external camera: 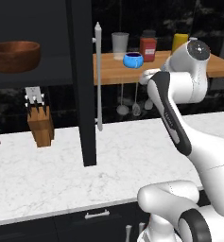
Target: Gather all objects into one cabinet and sort the glasses and bowls to opposite sides.
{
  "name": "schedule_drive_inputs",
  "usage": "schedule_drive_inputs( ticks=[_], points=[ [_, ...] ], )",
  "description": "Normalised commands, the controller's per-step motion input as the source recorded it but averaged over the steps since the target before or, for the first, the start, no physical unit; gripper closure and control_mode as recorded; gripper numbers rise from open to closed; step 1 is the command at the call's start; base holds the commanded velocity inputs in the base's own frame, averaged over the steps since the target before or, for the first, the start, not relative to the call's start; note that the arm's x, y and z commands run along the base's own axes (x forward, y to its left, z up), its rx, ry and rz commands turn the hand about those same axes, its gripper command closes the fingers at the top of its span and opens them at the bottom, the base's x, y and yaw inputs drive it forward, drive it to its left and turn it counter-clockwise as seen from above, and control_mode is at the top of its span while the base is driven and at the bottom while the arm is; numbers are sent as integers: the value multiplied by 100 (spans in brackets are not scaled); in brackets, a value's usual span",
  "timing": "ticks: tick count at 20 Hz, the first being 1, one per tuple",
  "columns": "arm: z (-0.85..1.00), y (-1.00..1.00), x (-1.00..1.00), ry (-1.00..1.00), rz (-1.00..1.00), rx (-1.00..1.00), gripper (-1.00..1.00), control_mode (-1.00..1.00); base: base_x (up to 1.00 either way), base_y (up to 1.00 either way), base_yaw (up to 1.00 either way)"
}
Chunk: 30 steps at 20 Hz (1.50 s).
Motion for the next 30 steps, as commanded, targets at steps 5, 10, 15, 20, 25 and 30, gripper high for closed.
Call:
schedule_drive_inputs(
  ticks=[5,10,15,20,25,30],
  points=[
    [20,4,10,0,0,0,-100,-100,0,0,0],
    [20,5,16,0,0,0,-100,-100,0,0,0],
    [19,16,18,0,0,0,-100,-100,0,0,0],
    [12,12,17,0,0,0,-100,-100,0,0,0],
    [5,7,15,0,0,0,-100,-100,0,0,0],
    [0,10,14,1,0,0,-100,-100,0,0,0]
  ],
)
